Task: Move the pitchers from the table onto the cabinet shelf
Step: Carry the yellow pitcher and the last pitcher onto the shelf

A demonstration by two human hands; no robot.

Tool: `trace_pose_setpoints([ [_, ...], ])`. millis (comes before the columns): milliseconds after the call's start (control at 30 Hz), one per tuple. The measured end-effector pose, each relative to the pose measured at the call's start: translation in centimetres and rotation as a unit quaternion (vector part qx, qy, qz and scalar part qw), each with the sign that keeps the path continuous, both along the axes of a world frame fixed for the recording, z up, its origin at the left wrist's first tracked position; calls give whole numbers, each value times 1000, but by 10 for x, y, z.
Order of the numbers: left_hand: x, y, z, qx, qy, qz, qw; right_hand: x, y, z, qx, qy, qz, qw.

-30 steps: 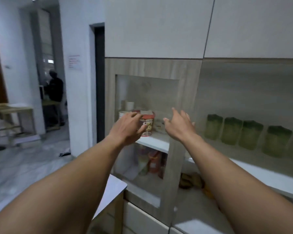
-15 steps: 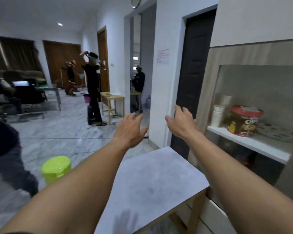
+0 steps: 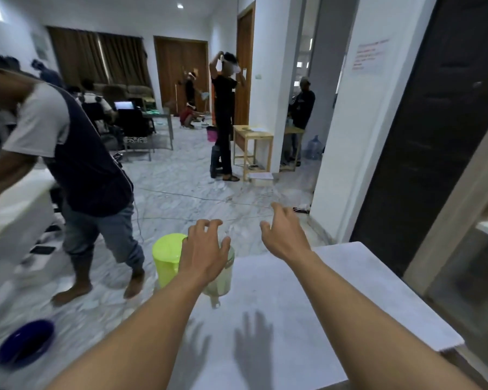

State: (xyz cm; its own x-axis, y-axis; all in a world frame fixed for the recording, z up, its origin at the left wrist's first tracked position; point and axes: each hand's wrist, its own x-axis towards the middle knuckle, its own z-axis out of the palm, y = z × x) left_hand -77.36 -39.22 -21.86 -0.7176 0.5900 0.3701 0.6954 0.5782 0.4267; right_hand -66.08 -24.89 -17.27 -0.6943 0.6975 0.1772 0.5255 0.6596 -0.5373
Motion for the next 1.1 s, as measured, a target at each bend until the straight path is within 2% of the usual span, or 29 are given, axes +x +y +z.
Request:
trace_pose_setpoints([
  [167,-26,-13,-54,32,-44,111,992,-48,-6,-67,-37,-42,56,997],
  [267,-34,-17,-85,54,-111,196,973,-69,-10,-108,-55,-55,82,994],
  [367,-51,-17,-120,84,-209,270,936,-92,-11,-149,-80,-57,96,991],
  [433,-65,-16,-140,123,-296,307,896,-106,-11,-175,-107,-52,83,989],
  [533,-80,-10,-163,155,-380,313,856,-120,-11,-205,-159,-27,29,987],
  [667,-90,1,-182,175,-365,299,864,-136,-13,-237,-248,11,-41,968],
  [900,-99,10,-184,223,-295,273,888,-160,-13,-257,-383,46,-78,919],
  [1000,-105,7,-185,242,-274,259,894,-166,-20,-260,-389,68,-83,915],
  [1100,-111,7,-177,261,-289,241,889,-170,-24,-259,-361,92,-103,922],
])
